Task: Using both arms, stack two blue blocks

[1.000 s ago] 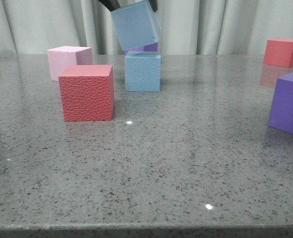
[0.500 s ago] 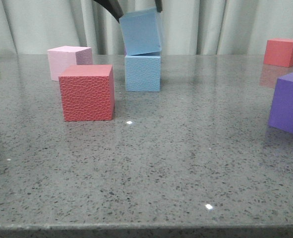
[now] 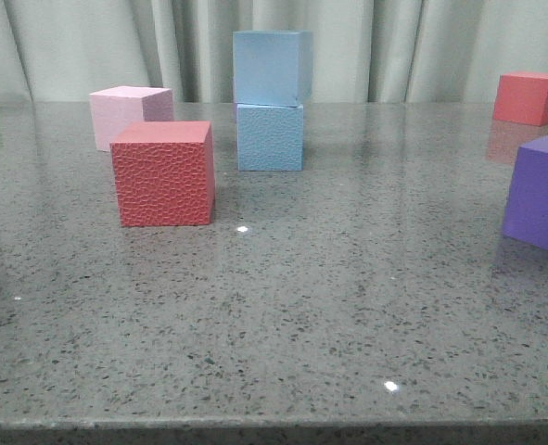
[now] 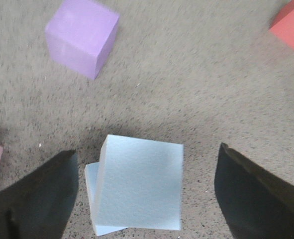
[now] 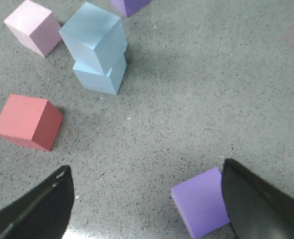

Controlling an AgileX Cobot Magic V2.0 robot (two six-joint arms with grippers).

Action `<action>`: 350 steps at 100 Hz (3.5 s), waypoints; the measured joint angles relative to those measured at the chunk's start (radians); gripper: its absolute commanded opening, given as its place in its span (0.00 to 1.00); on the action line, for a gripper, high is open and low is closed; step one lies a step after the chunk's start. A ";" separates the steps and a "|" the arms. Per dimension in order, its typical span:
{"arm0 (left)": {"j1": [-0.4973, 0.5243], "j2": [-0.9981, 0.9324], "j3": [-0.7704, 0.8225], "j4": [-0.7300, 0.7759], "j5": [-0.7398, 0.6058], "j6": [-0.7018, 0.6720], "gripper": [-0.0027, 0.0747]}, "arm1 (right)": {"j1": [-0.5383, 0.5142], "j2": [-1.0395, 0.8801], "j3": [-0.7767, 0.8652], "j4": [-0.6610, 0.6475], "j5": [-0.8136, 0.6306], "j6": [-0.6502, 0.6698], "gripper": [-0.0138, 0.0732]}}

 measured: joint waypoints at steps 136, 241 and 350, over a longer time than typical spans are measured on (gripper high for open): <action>-0.206 -1.096 1.246 0.354 -0.396 -0.050 0.05 | 0.000 -0.584 0.570 -0.129 -0.271 0.077 0.08; -0.206 -1.672 1.935 0.337 -0.843 -0.068 0.01 | 0.000 -0.943 0.841 -0.212 -0.483 0.079 0.03; 0.333 -1.918 2.140 0.036 -0.973 0.386 0.01 | 0.000 -0.943 0.841 -0.214 -0.483 0.080 0.03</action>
